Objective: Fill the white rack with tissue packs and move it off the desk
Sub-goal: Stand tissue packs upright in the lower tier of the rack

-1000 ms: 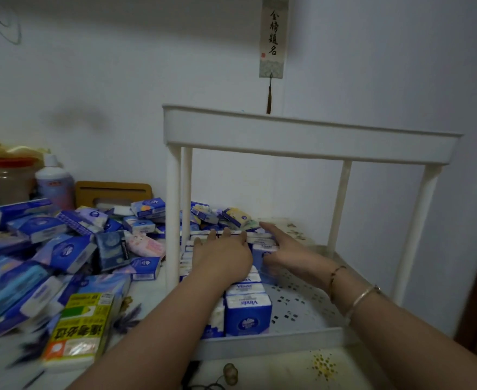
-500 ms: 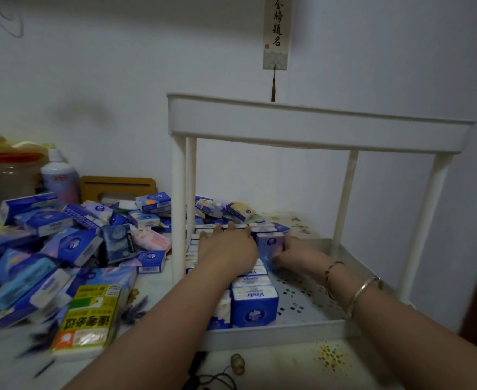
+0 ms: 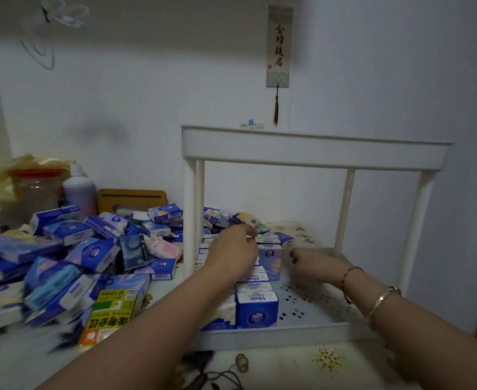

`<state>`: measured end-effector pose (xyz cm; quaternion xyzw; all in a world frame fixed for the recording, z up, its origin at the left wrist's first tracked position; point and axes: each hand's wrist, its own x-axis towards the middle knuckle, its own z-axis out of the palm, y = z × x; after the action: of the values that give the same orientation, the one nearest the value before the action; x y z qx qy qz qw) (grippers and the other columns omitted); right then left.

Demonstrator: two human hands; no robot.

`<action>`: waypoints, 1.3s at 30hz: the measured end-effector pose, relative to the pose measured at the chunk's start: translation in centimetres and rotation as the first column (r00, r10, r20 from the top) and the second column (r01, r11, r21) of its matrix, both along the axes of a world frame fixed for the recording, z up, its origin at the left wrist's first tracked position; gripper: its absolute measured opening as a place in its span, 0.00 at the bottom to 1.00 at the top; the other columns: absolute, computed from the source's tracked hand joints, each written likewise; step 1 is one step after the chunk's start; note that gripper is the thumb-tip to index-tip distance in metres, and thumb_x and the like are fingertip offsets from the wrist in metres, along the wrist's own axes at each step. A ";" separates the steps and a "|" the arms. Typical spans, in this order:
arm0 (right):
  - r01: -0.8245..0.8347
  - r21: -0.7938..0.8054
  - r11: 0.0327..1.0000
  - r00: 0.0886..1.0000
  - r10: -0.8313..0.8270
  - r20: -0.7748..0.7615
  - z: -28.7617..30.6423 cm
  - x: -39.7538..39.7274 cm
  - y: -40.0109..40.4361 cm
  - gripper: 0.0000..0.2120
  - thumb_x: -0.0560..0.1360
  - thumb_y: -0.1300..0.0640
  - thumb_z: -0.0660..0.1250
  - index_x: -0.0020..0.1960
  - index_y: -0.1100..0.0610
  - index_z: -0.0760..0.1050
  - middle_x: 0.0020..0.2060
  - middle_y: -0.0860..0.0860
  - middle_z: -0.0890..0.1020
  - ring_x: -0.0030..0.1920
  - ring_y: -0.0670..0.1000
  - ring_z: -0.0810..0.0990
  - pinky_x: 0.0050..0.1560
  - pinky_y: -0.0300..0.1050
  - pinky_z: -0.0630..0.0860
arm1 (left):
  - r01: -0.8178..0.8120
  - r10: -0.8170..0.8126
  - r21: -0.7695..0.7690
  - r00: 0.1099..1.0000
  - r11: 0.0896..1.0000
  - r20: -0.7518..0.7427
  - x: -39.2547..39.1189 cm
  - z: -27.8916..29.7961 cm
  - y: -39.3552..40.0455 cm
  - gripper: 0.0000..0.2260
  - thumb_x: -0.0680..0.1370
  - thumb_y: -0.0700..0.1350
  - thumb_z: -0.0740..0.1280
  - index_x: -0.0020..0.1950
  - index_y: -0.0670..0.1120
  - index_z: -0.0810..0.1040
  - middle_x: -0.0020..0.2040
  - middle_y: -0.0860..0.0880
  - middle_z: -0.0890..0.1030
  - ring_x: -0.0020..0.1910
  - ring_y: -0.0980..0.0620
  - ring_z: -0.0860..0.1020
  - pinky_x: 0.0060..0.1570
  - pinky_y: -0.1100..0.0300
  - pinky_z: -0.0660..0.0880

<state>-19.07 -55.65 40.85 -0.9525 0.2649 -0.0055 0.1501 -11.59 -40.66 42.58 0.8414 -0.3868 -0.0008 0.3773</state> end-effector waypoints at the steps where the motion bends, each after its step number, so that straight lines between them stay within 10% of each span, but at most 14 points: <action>1: 0.010 0.005 1.000 0.998 -0.010 0.063 0.6 -0.9 0.1 0.17 0.78 0.66 0.54 0.65 0.63 0.69 0.63 0.59 0.75 0.60 0.56 0.75 0.53 0.41 0.72 | 0.039 -0.039 0.003 0.999 0.999 -0.008 -0.6 0.5 0.6 0.17 0.79 0.39 0.56 0.66 0.47 0.75 0.65 0.47 0.76 0.55 0.49 0.78 0.54 0.63 0.71; 4: -0.018 0.033 0.999 0.953 0.008 0.301 1.7 -3.6 0.8 0.19 0.74 0.69 0.55 0.62 0.58 0.73 0.60 0.56 0.76 0.60 0.54 0.75 0.60 0.47 0.73 | 0.127 -0.126 -0.013 0.991 0.992 0.034 -2.5 1.9 2.8 0.17 0.81 0.39 0.56 0.67 0.48 0.74 0.68 0.50 0.73 0.62 0.54 0.74 0.44 0.74 0.63; 7: -0.108 0.043 0.993 0.867 0.073 0.493 2.4 -6.3 3.2 0.21 0.72 0.71 0.55 0.49 0.47 0.75 0.54 0.48 0.78 0.55 0.47 0.76 0.53 0.40 0.73 | 0.161 -0.158 -0.077 0.986 0.984 0.048 -3.8 3.0 5.9 0.14 0.81 0.41 0.58 0.62 0.51 0.77 0.61 0.54 0.78 0.40 0.67 0.78 0.33 0.75 0.67; 14: -0.385 0.058 0.921 0.699 0.250 0.669 4.6 -8.5 11.6 0.22 0.71 0.71 0.56 0.43 0.46 0.78 0.45 0.42 0.80 0.48 0.39 0.77 0.43 0.34 0.70 | 0.113 -0.155 -0.263 0.977 0.958 -0.144 -4.9 3.0 14.2 0.12 0.80 0.35 0.59 0.49 0.44 0.82 0.48 0.51 0.84 0.46 0.58 0.82 0.50 0.65 0.77; 19: -0.550 0.125 0.826 0.618 0.301 0.726 3.9 -5.4 17.3 0.20 0.70 0.70 0.57 0.40 0.47 0.79 0.43 0.46 0.82 0.42 0.60 0.79 0.37 0.52 0.73 | -0.103 0.069 -0.282 0.990 0.954 -0.126 -1.6 0.8 21.0 0.13 0.79 0.33 0.59 0.47 0.43 0.82 0.45 0.50 0.85 0.45 0.59 0.82 0.44 0.74 0.74; 28: -0.668 0.145 0.730 0.585 0.395 0.708 0.0 5.1 26.6 0.12 0.72 0.67 0.60 0.45 0.52 0.78 0.43 0.45 0.79 0.37 0.42 0.76 0.37 0.37 0.72 | -0.495 0.509 -0.137 0.854 0.858 0.107 5.2 -5.2 29.9 0.14 0.75 0.47 0.69 0.61 0.49 0.76 0.57 0.51 0.79 0.50 0.54 0.76 0.44 0.61 0.70; 33: -0.590 0.109 0.800 0.684 0.423 0.594 -1.6 11.8 27.5 0.13 0.72 0.58 0.66 0.56 0.52 0.70 0.52 0.47 0.72 0.59 0.49 0.71 0.58 0.44 0.72 | -0.623 0.587 0.017 0.746 0.782 0.315 7.5 -7.5 29.8 0.36 0.67 0.68 0.60 0.70 0.52 0.68 0.66 0.53 0.74 0.66 0.49 0.69 0.67 0.50 0.62; 39: -0.513 0.006 0.858 0.692 0.409 0.595 -3.1 13.5 27.7 0.27 0.71 0.45 0.68 0.66 0.49 0.62 0.58 0.46 0.68 0.65 0.49 0.64 0.64 0.44 0.67 | -0.646 0.589 0.020 0.707 0.763 0.391 8.7 -8.3 29.3 0.33 0.70 0.58 0.61 0.75 0.52 0.61 0.73 0.53 0.66 0.73 0.51 0.61 0.72 0.51 0.52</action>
<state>-5.58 -27.99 37.72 -0.9243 -0.0419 -0.2311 0.3007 -2.91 -11.34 34.25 0.9340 -0.1433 0.2505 0.2106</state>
